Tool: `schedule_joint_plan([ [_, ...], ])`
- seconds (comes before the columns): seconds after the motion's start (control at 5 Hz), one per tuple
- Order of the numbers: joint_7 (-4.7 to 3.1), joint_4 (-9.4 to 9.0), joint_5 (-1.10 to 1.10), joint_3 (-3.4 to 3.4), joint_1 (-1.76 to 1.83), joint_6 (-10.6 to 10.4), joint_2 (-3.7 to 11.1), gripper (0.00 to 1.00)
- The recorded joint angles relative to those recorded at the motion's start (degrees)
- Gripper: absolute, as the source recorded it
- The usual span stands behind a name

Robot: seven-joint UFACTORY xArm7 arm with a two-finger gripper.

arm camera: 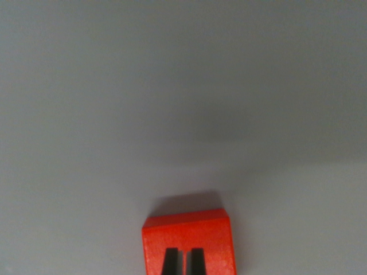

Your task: Reach red block

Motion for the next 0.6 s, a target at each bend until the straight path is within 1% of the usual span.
schedule_joint_plan([
  [0.2,-0.11,-1.01,-0.04,-0.12,-0.11,-1.5,0.42,0.00],
  [0.4,-0.11,-1.01,-0.04,-0.12,-0.11,-1.5,0.42,0.00],
  [0.6,-0.22,-1.92,-0.08,-0.23,-0.20,-2.9,0.79,0.00],
])
